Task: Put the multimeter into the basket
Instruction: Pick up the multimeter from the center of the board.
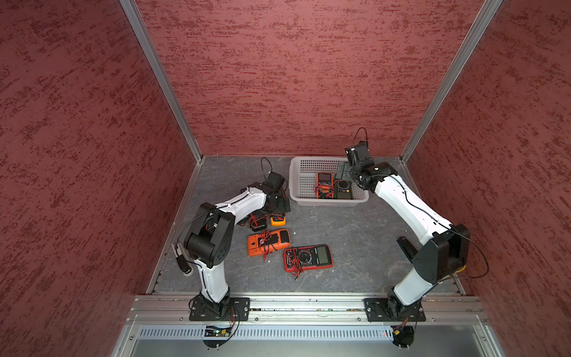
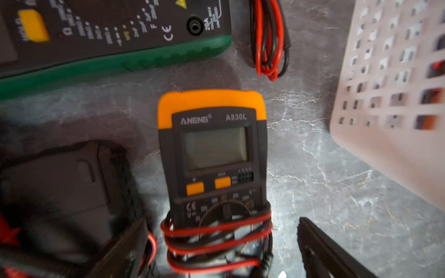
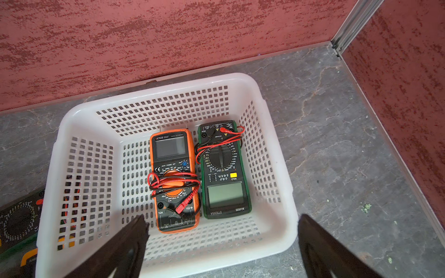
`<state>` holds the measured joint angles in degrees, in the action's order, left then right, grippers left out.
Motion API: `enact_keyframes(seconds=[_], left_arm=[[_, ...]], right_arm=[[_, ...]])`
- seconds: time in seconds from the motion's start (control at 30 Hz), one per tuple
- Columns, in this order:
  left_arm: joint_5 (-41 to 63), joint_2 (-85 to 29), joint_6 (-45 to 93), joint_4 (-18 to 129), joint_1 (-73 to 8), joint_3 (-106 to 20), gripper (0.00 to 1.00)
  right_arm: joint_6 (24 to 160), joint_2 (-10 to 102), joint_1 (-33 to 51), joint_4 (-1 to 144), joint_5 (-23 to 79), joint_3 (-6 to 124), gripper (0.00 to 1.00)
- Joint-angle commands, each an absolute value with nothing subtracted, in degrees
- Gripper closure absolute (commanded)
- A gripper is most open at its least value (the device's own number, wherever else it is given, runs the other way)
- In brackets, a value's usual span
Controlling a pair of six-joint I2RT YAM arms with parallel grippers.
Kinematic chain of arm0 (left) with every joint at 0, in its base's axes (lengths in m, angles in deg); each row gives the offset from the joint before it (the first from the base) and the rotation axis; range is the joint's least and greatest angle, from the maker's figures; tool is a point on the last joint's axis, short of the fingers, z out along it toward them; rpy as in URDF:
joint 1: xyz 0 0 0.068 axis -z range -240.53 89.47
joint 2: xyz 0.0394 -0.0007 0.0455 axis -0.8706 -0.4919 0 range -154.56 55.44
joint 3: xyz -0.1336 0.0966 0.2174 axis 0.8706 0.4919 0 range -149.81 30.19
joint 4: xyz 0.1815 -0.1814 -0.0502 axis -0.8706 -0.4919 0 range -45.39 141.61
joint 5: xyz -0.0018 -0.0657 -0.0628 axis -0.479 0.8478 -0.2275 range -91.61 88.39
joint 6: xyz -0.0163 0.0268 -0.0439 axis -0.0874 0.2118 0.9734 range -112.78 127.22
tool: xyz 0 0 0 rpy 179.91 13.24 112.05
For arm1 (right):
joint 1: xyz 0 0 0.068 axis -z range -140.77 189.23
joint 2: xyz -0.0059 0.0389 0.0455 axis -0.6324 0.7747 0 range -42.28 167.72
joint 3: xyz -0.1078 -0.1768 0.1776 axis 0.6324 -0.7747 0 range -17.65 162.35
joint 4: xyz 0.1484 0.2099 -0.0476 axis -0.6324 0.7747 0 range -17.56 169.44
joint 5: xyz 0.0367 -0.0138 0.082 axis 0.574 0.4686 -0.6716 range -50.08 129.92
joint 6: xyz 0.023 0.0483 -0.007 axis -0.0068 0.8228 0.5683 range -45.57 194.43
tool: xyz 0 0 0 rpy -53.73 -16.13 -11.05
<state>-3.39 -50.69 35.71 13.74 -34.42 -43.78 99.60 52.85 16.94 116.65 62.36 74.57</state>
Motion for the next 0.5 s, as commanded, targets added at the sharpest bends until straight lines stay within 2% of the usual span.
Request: enact_keyframes(seconds=[0.0,0.27,0.47], left_arm=[[-4.96,-52.23,34.47,14.73,-34.15,-45.06,0.00],[-7.67,-54.80,34.04,14.72,-33.99,-45.78,0.00],[-8.64,-57.16,33.94,14.58,-33.64,-46.42,0.12]], right_arm=[[99.53,50.81,17.16,114.70,62.73,73.59,0.01],[99.46,50.87,17.18,113.54,61.24,73.69,0.01],[98.61,51.15,17.16,113.14,61.10,74.39,0.01]])
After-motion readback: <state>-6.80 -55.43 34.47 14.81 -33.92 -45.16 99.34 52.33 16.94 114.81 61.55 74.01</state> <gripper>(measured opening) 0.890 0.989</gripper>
